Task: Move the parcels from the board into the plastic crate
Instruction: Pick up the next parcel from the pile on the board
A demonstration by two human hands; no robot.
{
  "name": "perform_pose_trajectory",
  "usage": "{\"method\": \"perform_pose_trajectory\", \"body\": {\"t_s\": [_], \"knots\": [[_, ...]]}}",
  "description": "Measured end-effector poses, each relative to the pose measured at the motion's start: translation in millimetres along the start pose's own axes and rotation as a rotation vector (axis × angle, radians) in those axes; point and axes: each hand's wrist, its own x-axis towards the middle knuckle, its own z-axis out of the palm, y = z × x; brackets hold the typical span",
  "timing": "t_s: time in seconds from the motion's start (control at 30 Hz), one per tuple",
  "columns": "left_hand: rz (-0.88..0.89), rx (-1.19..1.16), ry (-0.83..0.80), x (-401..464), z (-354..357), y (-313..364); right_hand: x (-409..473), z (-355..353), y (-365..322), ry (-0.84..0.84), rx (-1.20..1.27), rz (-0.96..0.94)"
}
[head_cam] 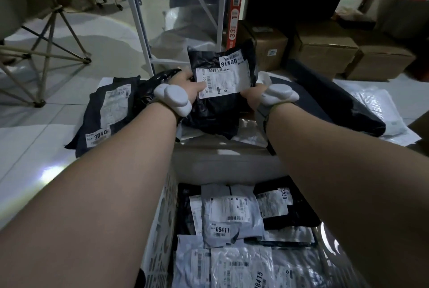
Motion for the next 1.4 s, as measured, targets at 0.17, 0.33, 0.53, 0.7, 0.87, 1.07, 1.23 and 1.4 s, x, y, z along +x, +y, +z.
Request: {"method": "perform_pose_trajectory", "body": {"t_s": [0.17, 0.33, 0.53, 0.7, 0.87, 1.07, 1.23, 1.4], "knots": [[-0.045, 0.092, -0.011, 4, 3, -12, 6, 5, -1, 0.144, -0.139, -0.073], [0.012, 0.137, 0.087, -1, 3, -5, -2, -1, 0, 0.189, -0.107, -0.121], [0.086, 0.079, 0.153, -23, 12, 2, -25, -15, 15, 0.203, 0.093, -0.103], [0.029, -0.107, 0.085, -52, 26, -1, -60, -33, 53, 0.185, 0.264, -0.049], [-0.052, -0.098, -0.012, -90, 43, -22, -94, -47, 95, 0.142, 0.432, 0.023], [-0.229, -0.076, -0.114, -132, 62, -48, -129, -52, 144, 0.072, 0.468, 0.092], [-0.314, 0.026, -0.148, -155, 67, -78, -142, -63, 172, -0.106, 0.408, 0.232], [-0.32, 0.188, -0.255, -170, 67, -85, -143, -66, 184, -0.141, 0.313, 0.235]]}}
